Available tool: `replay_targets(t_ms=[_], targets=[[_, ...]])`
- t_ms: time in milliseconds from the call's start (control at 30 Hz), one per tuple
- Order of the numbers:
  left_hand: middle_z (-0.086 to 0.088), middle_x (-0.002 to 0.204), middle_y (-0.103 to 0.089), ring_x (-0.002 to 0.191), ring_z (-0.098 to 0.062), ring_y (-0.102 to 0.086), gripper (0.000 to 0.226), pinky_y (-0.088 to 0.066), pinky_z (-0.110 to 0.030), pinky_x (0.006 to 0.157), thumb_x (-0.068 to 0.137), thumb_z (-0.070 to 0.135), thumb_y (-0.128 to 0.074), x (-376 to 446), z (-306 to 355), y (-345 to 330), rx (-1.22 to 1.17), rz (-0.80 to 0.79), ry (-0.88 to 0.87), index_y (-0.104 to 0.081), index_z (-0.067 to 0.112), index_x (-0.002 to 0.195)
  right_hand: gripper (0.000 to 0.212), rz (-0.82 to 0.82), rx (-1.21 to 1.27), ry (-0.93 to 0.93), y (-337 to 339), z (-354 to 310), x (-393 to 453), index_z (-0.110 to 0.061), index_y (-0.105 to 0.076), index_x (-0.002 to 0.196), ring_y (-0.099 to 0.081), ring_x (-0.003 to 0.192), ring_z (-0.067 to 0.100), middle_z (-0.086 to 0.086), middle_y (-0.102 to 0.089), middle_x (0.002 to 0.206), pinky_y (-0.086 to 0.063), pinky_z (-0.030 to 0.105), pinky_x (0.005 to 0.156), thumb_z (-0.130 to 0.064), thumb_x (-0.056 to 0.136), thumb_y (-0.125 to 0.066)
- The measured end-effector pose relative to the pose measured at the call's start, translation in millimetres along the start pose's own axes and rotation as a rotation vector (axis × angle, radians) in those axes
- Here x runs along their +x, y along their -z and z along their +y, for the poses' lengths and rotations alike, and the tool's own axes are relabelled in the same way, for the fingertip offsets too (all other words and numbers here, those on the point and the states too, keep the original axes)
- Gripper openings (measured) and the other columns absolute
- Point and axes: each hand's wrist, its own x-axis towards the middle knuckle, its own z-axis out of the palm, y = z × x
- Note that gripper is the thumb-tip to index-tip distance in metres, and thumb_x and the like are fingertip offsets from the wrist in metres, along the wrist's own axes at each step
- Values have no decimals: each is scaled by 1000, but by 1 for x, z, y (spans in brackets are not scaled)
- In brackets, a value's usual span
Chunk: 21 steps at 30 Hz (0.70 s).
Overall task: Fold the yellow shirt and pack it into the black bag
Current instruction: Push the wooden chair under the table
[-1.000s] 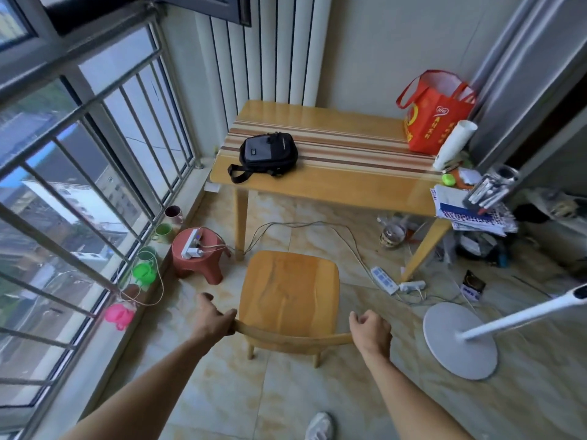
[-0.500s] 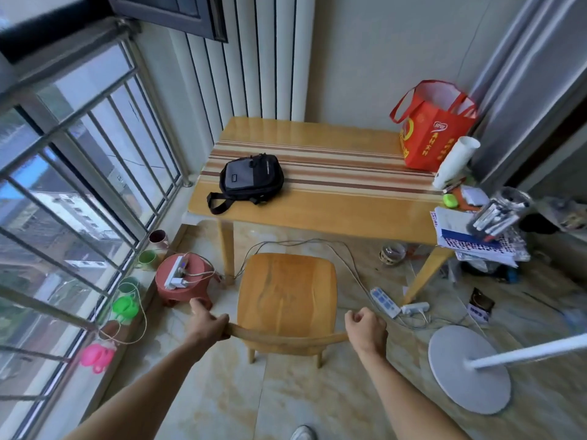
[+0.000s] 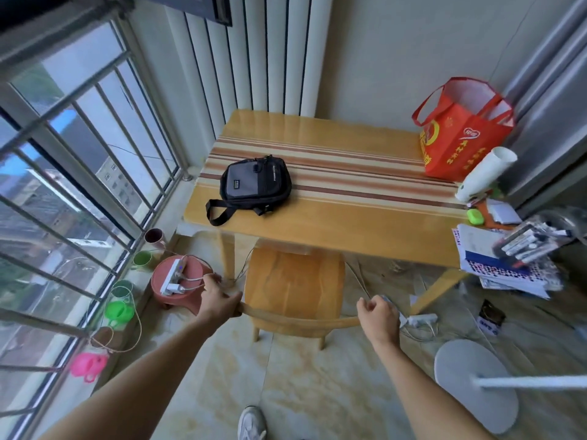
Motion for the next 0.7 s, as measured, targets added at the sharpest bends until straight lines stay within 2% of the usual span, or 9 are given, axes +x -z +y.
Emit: replay_targets(t_ms=[167, 267, 500, 700], targets=[[-22, 115, -47, 78, -38, -72, 57, -63, -46, 58, 77, 22, -75, 36, 20, 0, -10, -45, -30, -31, 24, 114, 33, 12, -6, -63, -10, -20, 27, -12, -54, 64, -58, 77, 35, 12, -62, 69, -44, 36, 63, -34, 88, -57], [-23, 114, -47, 76, -37, -72, 60, -63, -45, 59, 71, 28, -73, 53, 31, -3, 1, -38, -27, -31, 30, 113, 34, 24, -9, -83, -13, -29, 44, -13, -53, 62, -58, 76, 34, 11, -62, 68, -47, 37, 64, -34, 88, -58], [-22, 116, -46, 82, -35, -70, 50, -64, -42, 59, 83, 18, -69, 80, 59, -19, 20, -20, -42, -33, 27, 116, 33, 60, -4, -67, -11, -47, 84, -8, -58, 63, -48, 69, 28, 12, -62, 66, -40, 34, 63, -29, 88, -63], [-22, 120, -44, 88, -35, -69, 48, -64, -42, 64, 88, 17, -67, 100, 79, -36, -3, -51, -32, -33, 29, 119, 34, 33, -23, -58, -8, -53, 123, -11, -59, 66, -60, 79, 33, 11, -67, 72, -47, 35, 68, -38, 87, -63]])
